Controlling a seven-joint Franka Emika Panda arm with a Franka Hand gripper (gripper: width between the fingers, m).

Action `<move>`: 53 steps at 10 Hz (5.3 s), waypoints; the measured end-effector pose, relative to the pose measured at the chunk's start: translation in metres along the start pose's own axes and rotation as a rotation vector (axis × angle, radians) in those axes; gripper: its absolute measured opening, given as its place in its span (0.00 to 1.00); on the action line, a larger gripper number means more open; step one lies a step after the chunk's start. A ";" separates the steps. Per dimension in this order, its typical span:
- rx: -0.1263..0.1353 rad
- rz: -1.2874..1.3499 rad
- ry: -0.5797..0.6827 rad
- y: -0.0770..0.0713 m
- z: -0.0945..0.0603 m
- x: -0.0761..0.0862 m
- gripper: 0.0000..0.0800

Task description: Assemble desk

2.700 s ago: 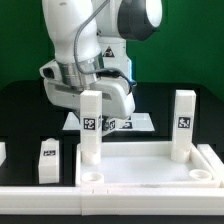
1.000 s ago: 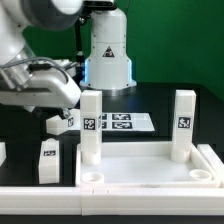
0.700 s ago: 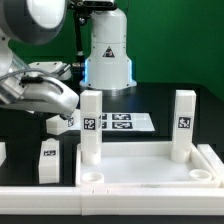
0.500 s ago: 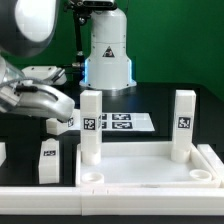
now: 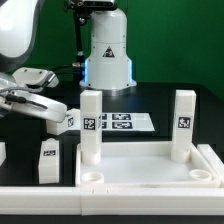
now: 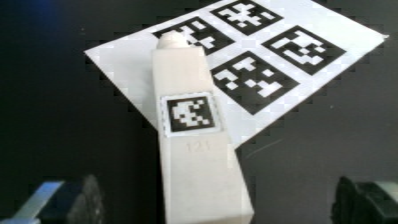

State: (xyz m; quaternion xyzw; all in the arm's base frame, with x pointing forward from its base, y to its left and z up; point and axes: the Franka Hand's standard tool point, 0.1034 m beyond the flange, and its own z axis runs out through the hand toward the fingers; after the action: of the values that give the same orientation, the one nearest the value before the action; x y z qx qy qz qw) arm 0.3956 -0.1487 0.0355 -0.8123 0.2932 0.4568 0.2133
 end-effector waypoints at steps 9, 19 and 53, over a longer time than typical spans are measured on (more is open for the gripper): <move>0.011 0.124 -0.085 0.008 0.033 0.015 0.51; 0.010 -0.085 0.436 -0.053 -0.084 -0.028 0.36; -0.276 -0.597 1.384 -0.361 -0.043 -0.078 0.36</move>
Offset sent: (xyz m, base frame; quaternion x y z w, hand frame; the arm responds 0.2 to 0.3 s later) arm 0.0006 0.0148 -0.0227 0.0337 -0.0931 0.0265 0.9947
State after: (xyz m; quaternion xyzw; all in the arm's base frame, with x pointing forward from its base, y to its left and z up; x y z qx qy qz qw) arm 0.6321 0.1126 0.1527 -0.9773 0.0685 -0.2003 -0.0079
